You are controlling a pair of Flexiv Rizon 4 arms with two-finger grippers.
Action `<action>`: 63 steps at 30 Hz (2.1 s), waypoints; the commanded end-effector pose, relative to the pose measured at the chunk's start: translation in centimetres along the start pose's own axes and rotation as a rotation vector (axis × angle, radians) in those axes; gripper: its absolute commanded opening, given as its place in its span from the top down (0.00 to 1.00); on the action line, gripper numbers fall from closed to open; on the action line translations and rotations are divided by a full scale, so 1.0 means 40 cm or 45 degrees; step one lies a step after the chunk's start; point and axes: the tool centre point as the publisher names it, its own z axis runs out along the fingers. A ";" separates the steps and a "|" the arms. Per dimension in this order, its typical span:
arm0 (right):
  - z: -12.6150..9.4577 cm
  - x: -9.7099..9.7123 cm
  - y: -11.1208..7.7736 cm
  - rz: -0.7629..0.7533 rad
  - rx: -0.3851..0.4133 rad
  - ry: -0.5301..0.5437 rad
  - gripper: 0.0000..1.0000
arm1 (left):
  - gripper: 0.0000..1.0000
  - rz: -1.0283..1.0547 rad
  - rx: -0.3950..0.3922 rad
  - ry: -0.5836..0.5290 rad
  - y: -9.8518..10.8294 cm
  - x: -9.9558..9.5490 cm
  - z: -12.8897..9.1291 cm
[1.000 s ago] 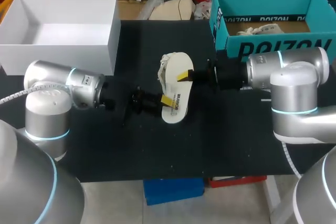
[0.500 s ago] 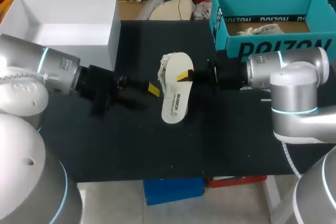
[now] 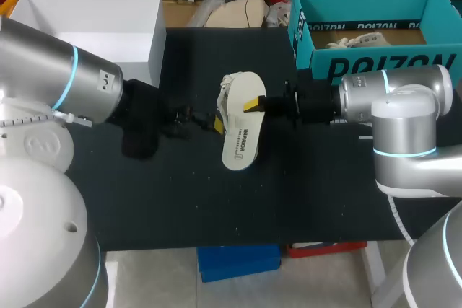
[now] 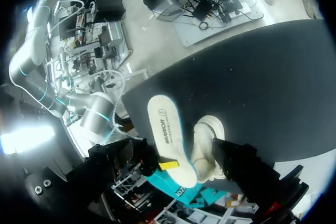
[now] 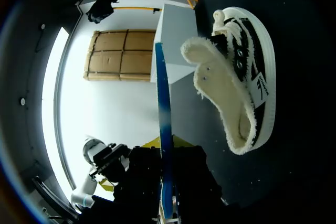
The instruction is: Take the shoe out of the shoebox, open the shoe tongue, remove and reinsert the insole, then place the shoe into the shoebox
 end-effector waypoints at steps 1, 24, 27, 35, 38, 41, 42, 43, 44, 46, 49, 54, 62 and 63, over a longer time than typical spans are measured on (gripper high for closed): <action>0.003 0.000 -0.002 0.000 -0.005 -0.001 1.00 | 0.00 0.057 -0.041 0.532 -0.006 -0.011 0.003; 0.003 0.000 -0.002 0.000 -0.005 -0.001 1.00 | 0.00 -0.276 0.136 0.838 0.044 -0.063 0.035; 0.003 0.000 -0.002 0.000 -0.005 -0.001 1.00 | 0.00 -0.273 0.147 0.806 0.037 -0.060 0.034; 0.003 0.000 -0.002 0.000 -0.005 -0.001 1.00 | 0.00 -0.273 0.147 0.806 0.037 -0.060 0.034; 0.003 0.000 -0.002 0.000 -0.005 -0.001 1.00 | 0.00 -0.273 0.147 0.806 0.037 -0.060 0.034; 0.003 0.000 -0.002 0.000 -0.005 -0.001 1.00 | 0.00 -0.268 0.183 0.794 0.032 -0.063 0.055; 0.003 0.000 -0.002 0.000 -0.005 -0.001 1.00 | 0.00 -0.258 0.203 0.780 0.030 -0.067 0.064; 0.003 0.000 -0.002 0.000 -0.005 -0.001 1.00 | 0.00 -0.260 0.222 0.764 0.031 -0.070 0.072; 0.003 0.000 -0.002 0.000 -0.005 -0.001 1.00 | 0.00 -0.260 0.223 0.766 0.033 -0.073 0.079; 0.003 0.000 -0.002 0.000 -0.005 -0.001 1.00 | 0.00 -0.255 0.239 0.750 0.037 -0.080 0.090; 0.003 0.000 -0.002 0.000 -0.005 -0.001 1.00 | 0.00 -0.243 0.252 0.739 0.043 -0.090 0.106; 0.003 0.000 -0.002 0.000 -0.005 -0.001 1.00 | 0.00 -0.239 0.271 0.762 0.054 -0.095 0.128; 0.003 0.000 -0.002 0.000 -0.005 -0.001 1.00 | 0.00 -0.255 0.274 0.780 0.086 -0.084 0.141; 0.003 0.000 -0.002 0.000 -0.005 -0.001 1.00 | 0.00 -0.257 0.273 0.779 0.093 -0.083 0.142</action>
